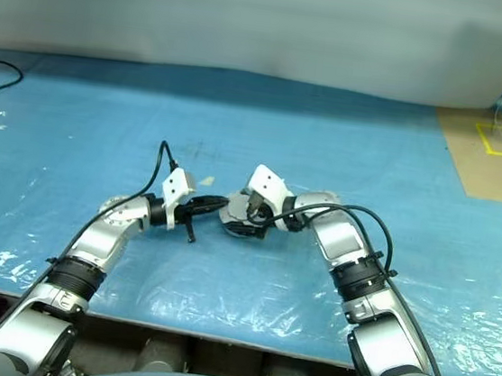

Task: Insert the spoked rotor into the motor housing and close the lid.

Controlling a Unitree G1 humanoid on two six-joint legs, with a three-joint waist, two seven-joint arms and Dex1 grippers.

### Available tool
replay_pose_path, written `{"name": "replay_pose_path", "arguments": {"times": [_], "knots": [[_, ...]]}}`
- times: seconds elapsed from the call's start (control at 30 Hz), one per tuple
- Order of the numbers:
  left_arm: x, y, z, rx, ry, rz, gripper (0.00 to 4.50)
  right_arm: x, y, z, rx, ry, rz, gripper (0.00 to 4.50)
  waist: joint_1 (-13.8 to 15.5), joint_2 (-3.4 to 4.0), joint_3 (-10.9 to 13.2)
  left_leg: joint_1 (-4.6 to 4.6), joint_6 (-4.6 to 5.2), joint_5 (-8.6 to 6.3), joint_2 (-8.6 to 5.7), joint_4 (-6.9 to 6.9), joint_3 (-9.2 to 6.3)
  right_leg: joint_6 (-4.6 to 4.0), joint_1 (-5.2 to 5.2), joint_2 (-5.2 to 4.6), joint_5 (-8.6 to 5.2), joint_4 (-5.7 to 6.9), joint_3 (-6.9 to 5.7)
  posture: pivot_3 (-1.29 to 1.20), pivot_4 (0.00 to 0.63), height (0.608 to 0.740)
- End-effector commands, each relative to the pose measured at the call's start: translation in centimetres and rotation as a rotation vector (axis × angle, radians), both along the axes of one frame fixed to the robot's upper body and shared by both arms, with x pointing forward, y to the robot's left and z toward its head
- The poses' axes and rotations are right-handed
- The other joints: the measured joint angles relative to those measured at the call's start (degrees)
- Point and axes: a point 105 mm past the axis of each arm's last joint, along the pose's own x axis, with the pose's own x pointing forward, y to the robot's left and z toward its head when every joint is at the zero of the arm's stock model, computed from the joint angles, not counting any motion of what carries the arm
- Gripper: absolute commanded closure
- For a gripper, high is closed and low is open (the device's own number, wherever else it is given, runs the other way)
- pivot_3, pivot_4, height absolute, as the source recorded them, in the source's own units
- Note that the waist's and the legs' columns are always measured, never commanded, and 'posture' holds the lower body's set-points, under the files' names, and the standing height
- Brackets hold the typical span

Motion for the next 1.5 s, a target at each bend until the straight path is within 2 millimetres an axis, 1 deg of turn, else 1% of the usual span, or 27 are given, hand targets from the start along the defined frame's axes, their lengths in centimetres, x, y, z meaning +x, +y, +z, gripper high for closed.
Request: {"name": "replay_pose_path", "arguments": {"times": [0.03, 0.2, 0.43, 0.53, 0.67, 0.8, 0.87, 0.97, 1.07, 1.13, 1.23, 1.3, 1.37, 1.5], "knots": [[-1.5, -1.1, -2.0, 0.043, 0.077, -0.082, 4.50, -0.5, -0.7, -1.5, 0.007, 0.119, -0.031, 0.02, 0.0, 0.00, 0.0, -0.01, 0.00, 0.00, 0.00, 0.00, 0.00, -0.02, -0.03, 0.00, 0.01, 0.00, 0.00, 0.00, 0.150, 0.740], [-1.7, -0.9, -2.2, 0.049, 0.082, -0.081, 4.50, -0.1, -0.6, 0.7, 0.090, 0.049, -0.028, 0.02, 0.0, 0.01, 0.0, -0.14, -0.06, 0.04, 0.00, -0.04, 0.00, -0.03, -0.21, 0.01, 0.02, -0.08, -0.02, 0.00, 0.150, 0.740], [-1.7, -0.8, -2.3, 0.056, 0.087, -0.076, 4.50, -0.3, -1.1, 3.3, 0.199, 0.009, -0.013, 0.02, 0.1, 0.02, 0.0, -0.47, -0.11, 0.07, 0.00, -0.04, -0.02, -0.04, -0.42, 0.01, 0.03, -0.12, -0.09, 0.00, 0.150, 0.740], [-1.6, -0.7, -2.4, 0.057, 0.086, -0.071, 4.50, -0.5, -1.4, 4.2, 0.246, 0.034, -0.019, 0.02, 0.0, 0.04, 0.1, -0.52, -0.11, 0.07, 0.01, -0.03, -0.02, -0.03, -0.48, 0.02, 0.03, -0.12, -0.10, 0.00, 0.150, 0.740], [-1.6, -0.6, -2.4, 0.061, 0.087, -0.072, 4.50, -0.2, -2.3, 5.1, 0.316, 0.086, -0.080, 0.02, 0.0, 0.04, 0.1, -0.56, -0.11, 0.07, 0.03, -0.04, -0.02, -0.04, -0.49, 0.04, 0.03, -0.12, -0.10, 0.00, 0.150, 0.740], [-1.6, -0.2, -2.5, 0.072, 0.087, -0.065, 4.50, 0.4, -4.1, 5.2, 0.408, 0.227, -0.210, 0.02, 0.0, 0.04, 0.1, -0.57, -0.12, 0.08, 0.03, -0.04, -0.02, -0.04, -0.49, 0.04, 0.03, -0.12, -0.10, 0.00, 0.150, 0.740], [-1.5, -0.1, -2.5, 0.070, 0.087, -0.061, 4.50, 0.7, -5.3, 5.0, 0.476, 0.349, -0.289, 0.02, 0.0, 0.04, 0.1, -0.57, -0.13, 0.08, 0.03, -0.04, -0.02, -0.04, -0.49, 0.04, 0.03, -0.13, -0.10, 0.00, 0.150, 0.740], [-1.6, -0.1, -2.4, 0.068, 0.086, -0.061, 4.50, 0.6, -7.8, 3.1, 0.496, 0.500, -0.420, 0.02, 0.0, 0.05, 0.1, -0.59, -0.13, 0.09, 0.04, -0.04, -0.02, -0.04, -0.49, 0.06, 0.03, -0.14, -0.10, 0.00, 0.150, 0.740], [-1.7, -0.1, -2.4, 0.065, 0.087, -0.062, 4.50, 0.2, -10.1, 1.8, 0.538, 0.571, -0.513, 0.02, 0.3, 0.05, 0.1, -0.70, -0.14, 0.09, 0.07, -0.04, -0.01, -0.04, -0.49, 0.08, 0.03, -0.18, -0.13, 0.00, 0.150, 0.740], [-1.8, -0.1, -2.3, 0.060, 0.087, -0.063, 4.50, -0.9, -10.7, 0.7, 0.526, 0.601, -0.532, 0.02, 0.4, 0.06, 0.1, -0.74, -0.14, 0.09, 0.07, -0.05, -0.01, -0.04, -0.49, 0.09, 0.03, -0.22, -0.14, 0.00, 0.150, 0.740], [-1.8, -0.1, -2.1, 0.051, 0.088, -0.065, 4.50, -2.3, -10.7, -0.8, 0.543, 0.690, -0.542, 0.02, 0.4, 0.11, 0.1, -0.74, -0.14, 0.09, 0.08, -0.05, 0.00, -0.04, -0.49, 0.10, 0.04, -0.25, -0.15, 0.00, 0.150, 0.740], [-1.8, -0.1, -2.1, 0.051, 0.087, -0.065, 4.50, -2.7, -10.4, -1.2, 0.567, 0.728, -0.540, 0.02, 0.4, 0.11, 0.1, -0.66, -0.14, 0.09, 0.09, -0.04, 0.00, -0.04, -0.43, 0.11, 0.04, -0.24, -0.16, 0.00, 0.150, 0.740], [-1.7, 0.0, -2.1, 0.053, 0.088, -0.065, 4.50, -2.9, -9.7, -1.5, 0.587, 0.758, -0.536, 0.02, 0.4, 0.10, 0.1, -0.61, -0.14, 0.08, 0.09, -0.04, 0.00, -0.04, -0.39, 0.10, 0.04, -0.24, -0.16, 0.00, 0.150, 0.740], [-1.7, 0.0, -2.1, 0.058, 0.086, -0.066, 4.50, -2.8, -7.7, -1.9, 0.608, 0.784, -0.505, 0.02, 0.4, 0.10, 0.1, -0.57, -0.14, 0.08, 0.09, -0.03, 0.00, -0.02, -0.37, 0.09, 0.03, -0.24, -0.16, 0.00, 0.150, 0.740]]}}
